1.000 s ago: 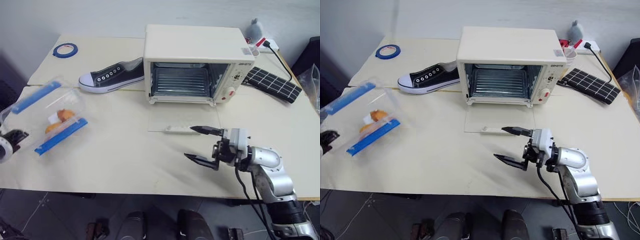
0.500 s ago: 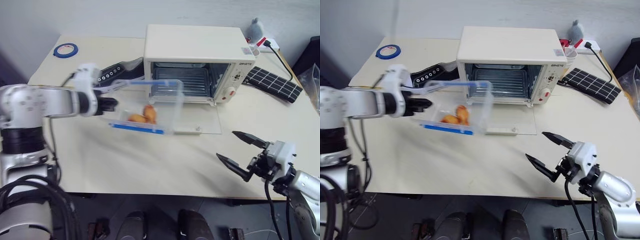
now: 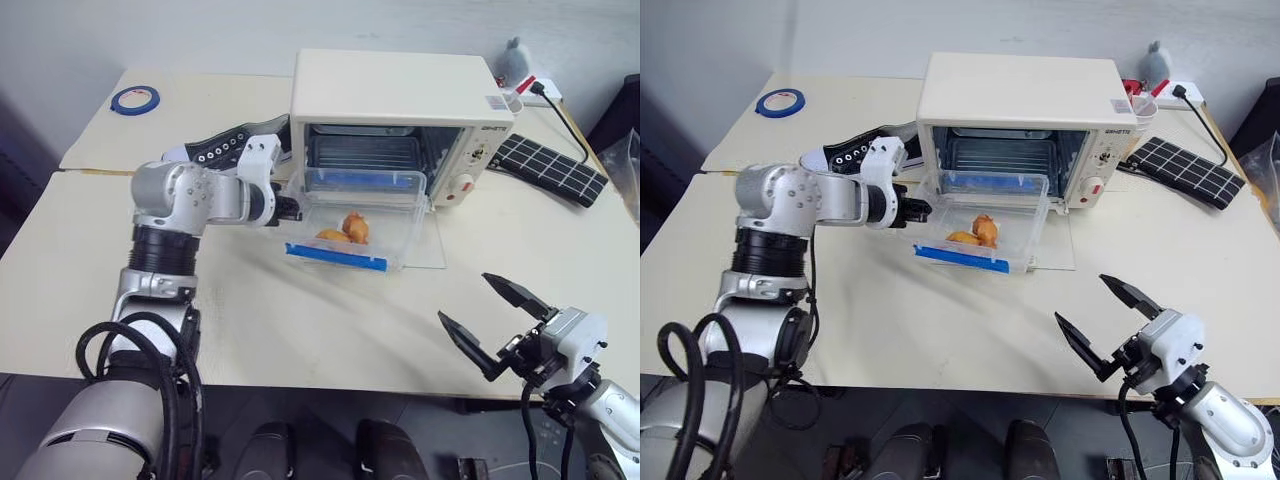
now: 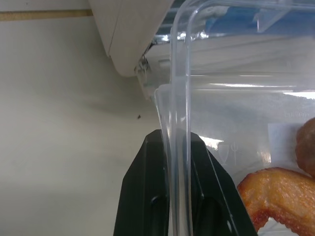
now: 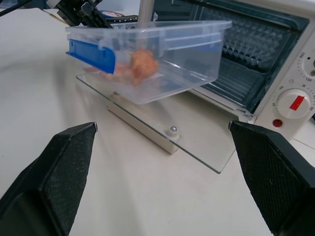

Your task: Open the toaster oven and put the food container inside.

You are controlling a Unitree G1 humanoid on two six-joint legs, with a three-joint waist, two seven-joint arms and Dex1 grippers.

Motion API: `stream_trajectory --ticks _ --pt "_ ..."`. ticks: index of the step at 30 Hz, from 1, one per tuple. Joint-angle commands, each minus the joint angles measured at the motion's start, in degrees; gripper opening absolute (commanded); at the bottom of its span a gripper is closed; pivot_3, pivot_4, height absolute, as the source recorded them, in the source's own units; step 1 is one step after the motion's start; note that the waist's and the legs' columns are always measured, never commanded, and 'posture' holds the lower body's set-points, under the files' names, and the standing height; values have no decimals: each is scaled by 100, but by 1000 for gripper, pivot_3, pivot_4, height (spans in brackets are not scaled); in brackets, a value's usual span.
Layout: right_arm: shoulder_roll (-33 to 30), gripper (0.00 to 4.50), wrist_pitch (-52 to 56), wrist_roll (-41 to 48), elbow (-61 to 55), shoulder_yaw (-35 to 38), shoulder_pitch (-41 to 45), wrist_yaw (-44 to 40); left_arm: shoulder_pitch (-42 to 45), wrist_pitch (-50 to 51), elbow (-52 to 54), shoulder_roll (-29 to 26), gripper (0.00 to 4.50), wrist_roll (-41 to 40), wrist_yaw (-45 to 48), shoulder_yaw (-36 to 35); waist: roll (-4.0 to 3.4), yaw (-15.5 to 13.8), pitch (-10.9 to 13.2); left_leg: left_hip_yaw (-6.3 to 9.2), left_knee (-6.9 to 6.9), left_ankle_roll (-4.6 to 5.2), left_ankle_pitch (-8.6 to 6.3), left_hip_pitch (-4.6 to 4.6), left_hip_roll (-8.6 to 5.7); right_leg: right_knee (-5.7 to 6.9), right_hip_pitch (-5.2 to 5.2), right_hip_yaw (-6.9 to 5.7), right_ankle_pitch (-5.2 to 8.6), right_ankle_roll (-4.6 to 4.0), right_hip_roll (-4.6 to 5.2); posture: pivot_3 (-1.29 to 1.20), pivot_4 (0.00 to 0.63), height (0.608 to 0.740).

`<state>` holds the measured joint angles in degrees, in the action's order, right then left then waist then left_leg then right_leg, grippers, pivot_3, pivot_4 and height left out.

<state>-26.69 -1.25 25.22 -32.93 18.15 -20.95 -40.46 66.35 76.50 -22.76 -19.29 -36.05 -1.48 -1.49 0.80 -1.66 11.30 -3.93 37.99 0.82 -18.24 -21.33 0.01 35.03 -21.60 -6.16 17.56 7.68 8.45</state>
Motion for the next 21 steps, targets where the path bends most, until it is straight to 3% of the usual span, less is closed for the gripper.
stream_trajectory --ticks 1,3,5,16,21 --pt "46 4500 -92 -26 -275 -72 32 129 205 -265 -177 222 27 267 241 -78 0 -16 0 1 1 1 1 0 -3 0 2 -1 0 0 4 0 150 740" --pt "50 4500 -96 -31 -276 -81 51 162 218 -286 -180 285 27 362 317 -125 0 -18 0 1 1 3 1 0 -5 -1 3 0 -1 1 7 0 150 740" --pt "47 4500 -111 -40 -262 -89 53 180 228 -241 -152 334 744 417 416 -159 0 -17 0 2 1 3 1 0 -4 1 3 -2 -1 1 7 0 150 740" --pt "-102 4500 -98 45 -163 122 79 141 211 -445 142 351 3811 650 808 -453 0 21 0 2 1 4 1 1 0 4 2 -2 -1 1 3 0 150 740" --pt "-375 4500 291 380 -322 253 112 69 -27 -916 575 -143 3811 524 1625 -658 0 46 0 1 1 4 1 1 1 4 1 -2 -1 1 3 0 150 740"
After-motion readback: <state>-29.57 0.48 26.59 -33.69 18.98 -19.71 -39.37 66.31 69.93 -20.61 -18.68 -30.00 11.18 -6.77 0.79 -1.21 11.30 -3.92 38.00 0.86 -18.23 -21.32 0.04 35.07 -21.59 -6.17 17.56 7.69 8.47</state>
